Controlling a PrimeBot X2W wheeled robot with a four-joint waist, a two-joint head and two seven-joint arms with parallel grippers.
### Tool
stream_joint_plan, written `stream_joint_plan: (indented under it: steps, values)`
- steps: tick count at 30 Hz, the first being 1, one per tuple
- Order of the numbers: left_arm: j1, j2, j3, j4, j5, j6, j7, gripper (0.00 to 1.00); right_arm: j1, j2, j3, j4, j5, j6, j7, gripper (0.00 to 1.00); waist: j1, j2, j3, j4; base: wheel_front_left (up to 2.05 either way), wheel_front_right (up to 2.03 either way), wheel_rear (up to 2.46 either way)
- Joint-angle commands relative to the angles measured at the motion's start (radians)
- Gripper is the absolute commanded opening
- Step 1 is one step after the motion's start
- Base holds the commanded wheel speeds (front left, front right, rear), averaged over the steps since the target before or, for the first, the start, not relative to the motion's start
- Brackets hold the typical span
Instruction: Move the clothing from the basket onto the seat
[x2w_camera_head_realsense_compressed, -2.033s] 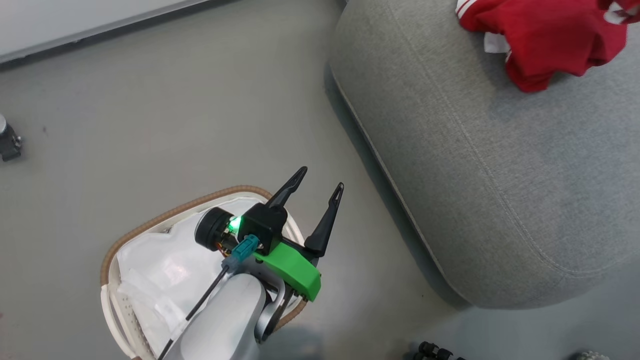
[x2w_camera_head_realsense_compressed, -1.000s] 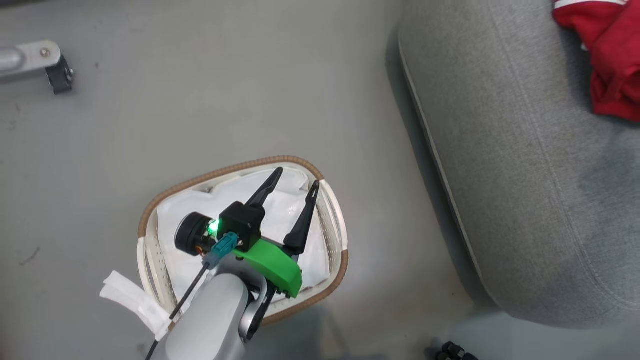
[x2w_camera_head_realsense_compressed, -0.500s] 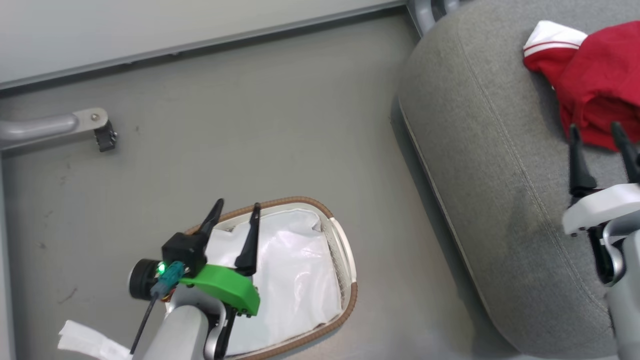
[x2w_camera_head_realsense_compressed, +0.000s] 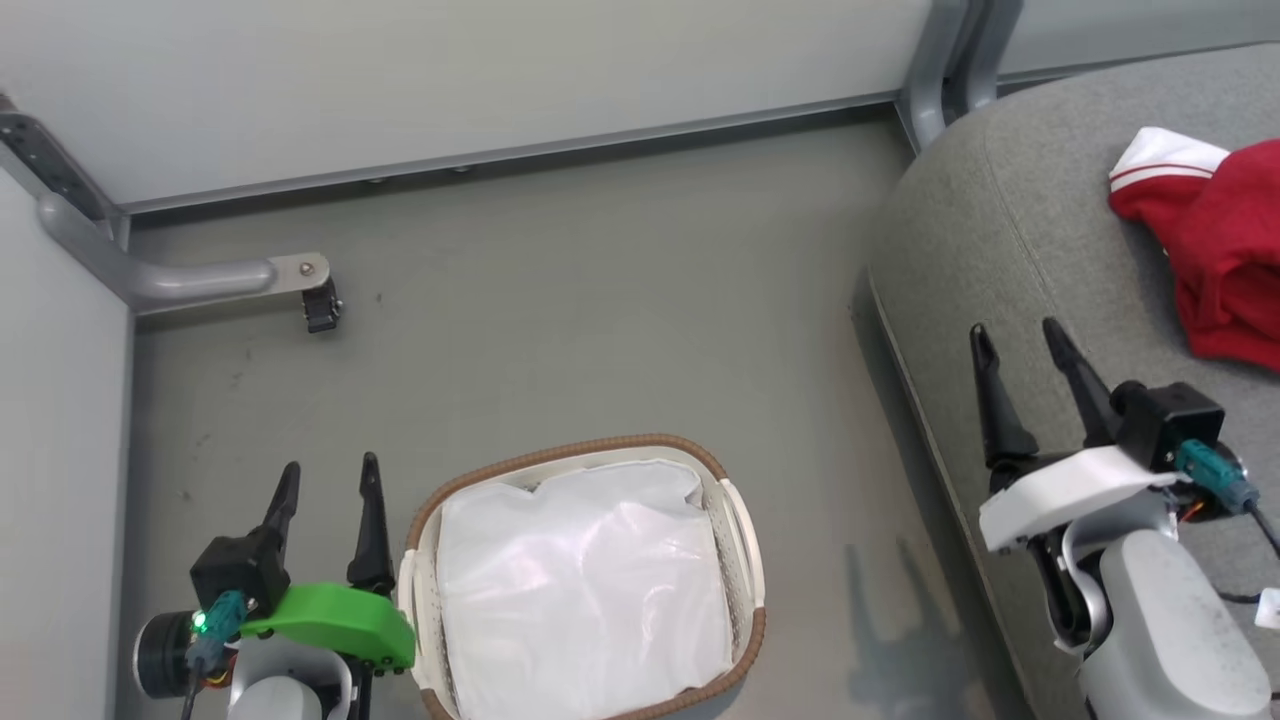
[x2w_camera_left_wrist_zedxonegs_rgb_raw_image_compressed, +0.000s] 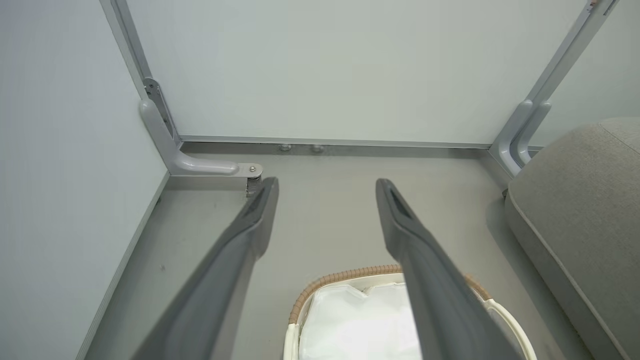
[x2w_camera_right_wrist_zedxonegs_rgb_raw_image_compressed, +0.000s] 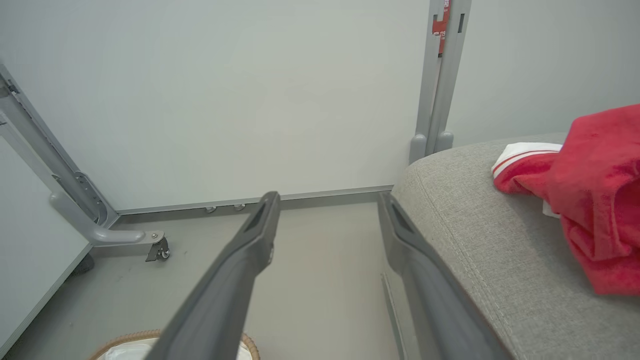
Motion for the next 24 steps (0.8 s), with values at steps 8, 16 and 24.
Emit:
stream_joint_plan:
  steps: [8,16,24]
  values:
    - [0.070,0.000,0.032,-0.018,0.016,0.013,0.000,1.00,0.094,0.023,0.018,0.012,-0.012,-0.001,-0.005,1.00,0.0000,0.0000,-0.063,0.038,0.00,0.00,0.00]
    - [0.108,0.000,0.028,-0.018,-0.009,0.015,0.000,1.00,0.145,0.037,0.032,0.033,-0.017,-0.001,-0.005,1.00,0.0000,0.0000,-0.087,0.042,0.00,0.00,0.00]
    - [0.138,0.000,0.019,-0.019,-0.033,0.004,0.000,1.00,0.177,0.046,0.029,0.046,-0.017,-0.001,-0.005,1.00,0.0000,0.0000,-0.115,0.045,0.00,0.00,0.00]
